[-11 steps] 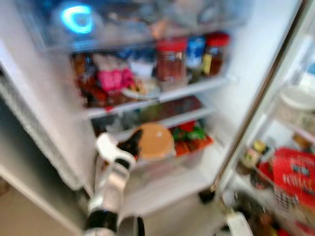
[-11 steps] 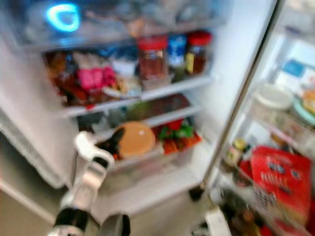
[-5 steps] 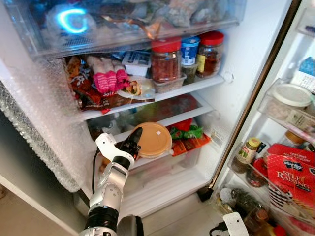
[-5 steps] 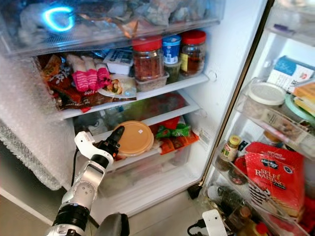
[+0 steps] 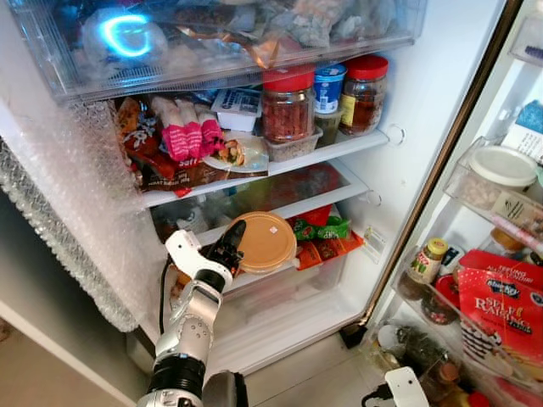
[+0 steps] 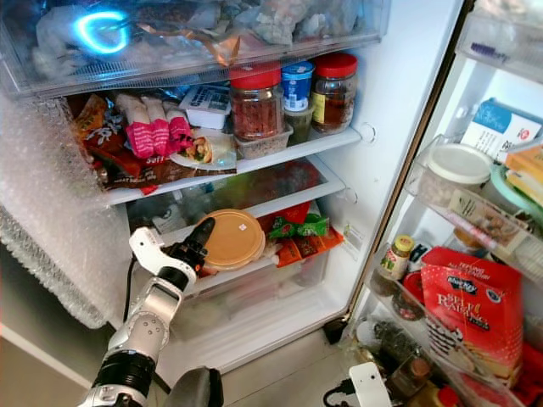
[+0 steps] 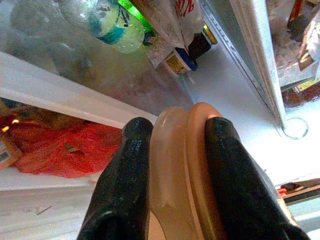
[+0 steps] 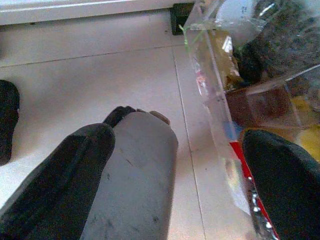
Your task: Restocking fridge
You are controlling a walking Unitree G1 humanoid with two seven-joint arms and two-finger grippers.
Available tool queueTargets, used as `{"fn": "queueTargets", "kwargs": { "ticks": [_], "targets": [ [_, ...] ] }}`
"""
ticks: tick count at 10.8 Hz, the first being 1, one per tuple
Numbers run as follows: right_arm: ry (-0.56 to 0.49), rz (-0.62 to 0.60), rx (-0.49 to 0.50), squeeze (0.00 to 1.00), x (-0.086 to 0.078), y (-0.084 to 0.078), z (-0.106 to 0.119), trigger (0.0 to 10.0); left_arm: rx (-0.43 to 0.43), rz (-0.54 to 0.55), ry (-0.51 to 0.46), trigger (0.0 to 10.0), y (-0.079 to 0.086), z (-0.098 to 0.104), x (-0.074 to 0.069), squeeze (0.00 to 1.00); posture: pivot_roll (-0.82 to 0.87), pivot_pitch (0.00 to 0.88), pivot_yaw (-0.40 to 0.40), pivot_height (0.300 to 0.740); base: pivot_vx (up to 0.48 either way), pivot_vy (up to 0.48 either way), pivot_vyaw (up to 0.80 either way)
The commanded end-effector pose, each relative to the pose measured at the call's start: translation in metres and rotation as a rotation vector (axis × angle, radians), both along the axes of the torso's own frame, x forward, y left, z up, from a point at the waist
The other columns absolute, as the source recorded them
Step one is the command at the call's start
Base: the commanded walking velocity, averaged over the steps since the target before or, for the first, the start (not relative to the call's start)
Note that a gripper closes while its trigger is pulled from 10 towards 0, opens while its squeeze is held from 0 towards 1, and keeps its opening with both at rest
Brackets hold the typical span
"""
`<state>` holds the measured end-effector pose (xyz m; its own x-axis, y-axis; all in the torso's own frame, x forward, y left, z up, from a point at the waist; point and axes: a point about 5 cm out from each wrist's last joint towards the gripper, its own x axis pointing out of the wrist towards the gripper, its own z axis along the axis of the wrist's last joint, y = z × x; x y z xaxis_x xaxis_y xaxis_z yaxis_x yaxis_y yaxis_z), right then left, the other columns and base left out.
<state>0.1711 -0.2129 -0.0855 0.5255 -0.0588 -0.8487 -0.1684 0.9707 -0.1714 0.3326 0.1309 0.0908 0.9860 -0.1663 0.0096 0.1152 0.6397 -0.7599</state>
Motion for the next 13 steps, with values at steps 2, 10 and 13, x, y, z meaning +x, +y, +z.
{"fn": "queueTargets", "kwargs": {
  "ticks": [2,10,13],
  "targets": [
    [0.039,0.005,-0.01,0.0,-0.008,-0.002,-0.003,10.0,0.008,0.001,-0.023,10.0,-0.002,0.007,0.004,0.0,-0.02,0.0,0.013,0.622,0.291,0.0,0.0],
    [-0.075,-0.067,-0.213,0.0,-0.005,-0.012,0.002,10.0,0.006,0.007,-0.022,10.0,-0.001,0.004,0.004,0.0,-0.03,0.0,0.013,0.622,0.295,0.0,0.0],
    [-0.067,-0.039,-0.212,0.0,-0.004,-0.011,0.001,10.0,0.009,0.04,0.012,10.0,0.002,0.0,0.003,0.0,-0.03,0.0,0.011,0.622,0.201,0.0,0.0]
  ]
}}
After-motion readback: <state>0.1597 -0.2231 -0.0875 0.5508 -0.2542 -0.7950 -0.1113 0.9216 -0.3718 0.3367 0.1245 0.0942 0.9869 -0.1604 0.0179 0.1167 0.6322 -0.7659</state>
